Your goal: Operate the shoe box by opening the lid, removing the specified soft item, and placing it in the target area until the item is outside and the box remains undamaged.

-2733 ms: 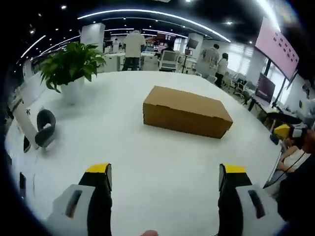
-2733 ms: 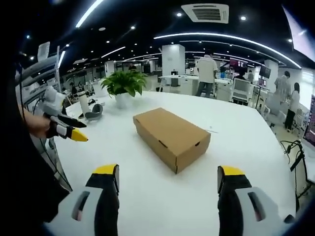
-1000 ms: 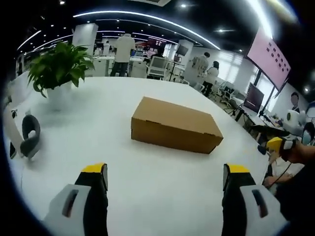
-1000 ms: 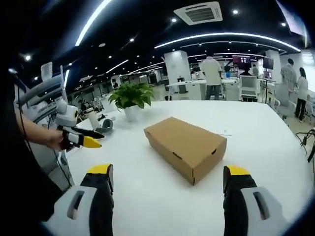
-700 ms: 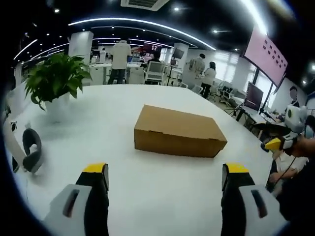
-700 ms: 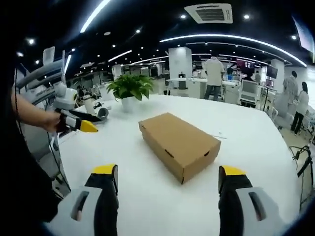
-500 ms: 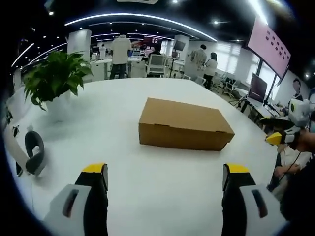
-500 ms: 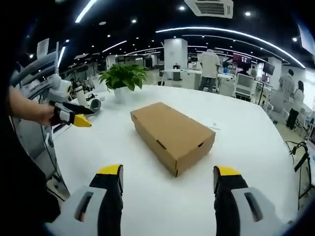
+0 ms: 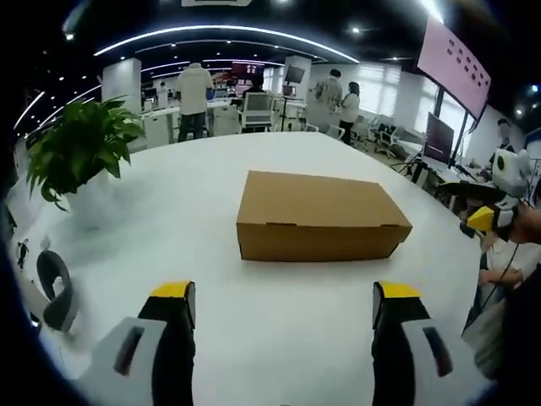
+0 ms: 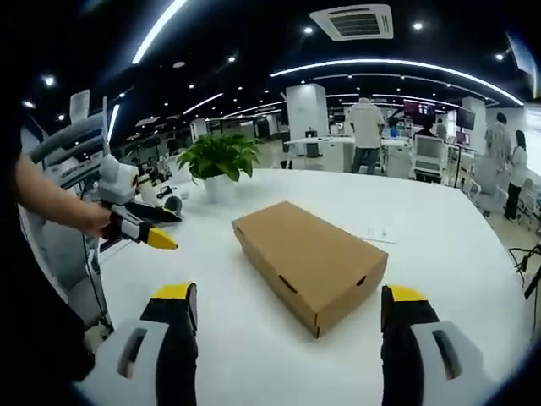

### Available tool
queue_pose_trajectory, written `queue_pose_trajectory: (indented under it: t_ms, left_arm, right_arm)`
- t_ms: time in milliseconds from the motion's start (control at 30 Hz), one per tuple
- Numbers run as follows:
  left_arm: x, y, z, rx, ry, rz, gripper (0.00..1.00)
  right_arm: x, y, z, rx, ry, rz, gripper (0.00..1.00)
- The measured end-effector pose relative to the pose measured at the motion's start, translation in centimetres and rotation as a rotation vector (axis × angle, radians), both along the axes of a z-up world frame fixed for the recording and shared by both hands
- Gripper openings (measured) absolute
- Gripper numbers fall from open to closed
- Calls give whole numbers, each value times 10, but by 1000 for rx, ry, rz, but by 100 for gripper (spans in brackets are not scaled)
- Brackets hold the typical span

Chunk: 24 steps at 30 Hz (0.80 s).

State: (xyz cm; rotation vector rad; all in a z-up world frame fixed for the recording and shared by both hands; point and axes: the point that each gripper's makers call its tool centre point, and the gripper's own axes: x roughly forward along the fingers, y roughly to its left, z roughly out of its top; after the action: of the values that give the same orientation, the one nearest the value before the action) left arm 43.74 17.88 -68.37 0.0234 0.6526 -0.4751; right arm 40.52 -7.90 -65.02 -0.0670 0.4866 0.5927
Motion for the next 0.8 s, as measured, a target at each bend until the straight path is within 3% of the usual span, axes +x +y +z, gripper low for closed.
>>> queue_pose_trajectory:
  t_ms: [33,200,300,433,533,633,800]
  left_arm:
    - [5,-2,-2,3,6,0,90]
    - [15,-5,-10,46,20,-16,99]
    - [16,-8,-13,46,43,-36,99]
    - [16,-7,-17,66,50,-48,97]
    - [16,-7,-18,2,72,-4,91]
    - [18,-5,-20,-18,66,15,90]
    - [21,-6,-22,28,39,-15,93]
  right_arm:
    - [-3,0,-6,-23,27,13,81]
    - [-2,4,-22,-110,58,23,80]
    - [-2,4,-24,-120,58,24,74]
    - [-3,5,-28,-110,85,11,74]
    - [-4,5,-36,-124,102,21,74]
    - [-3,5,-44,-148,110,31,75]
    - [1,6,-47,-110,133,15,81]
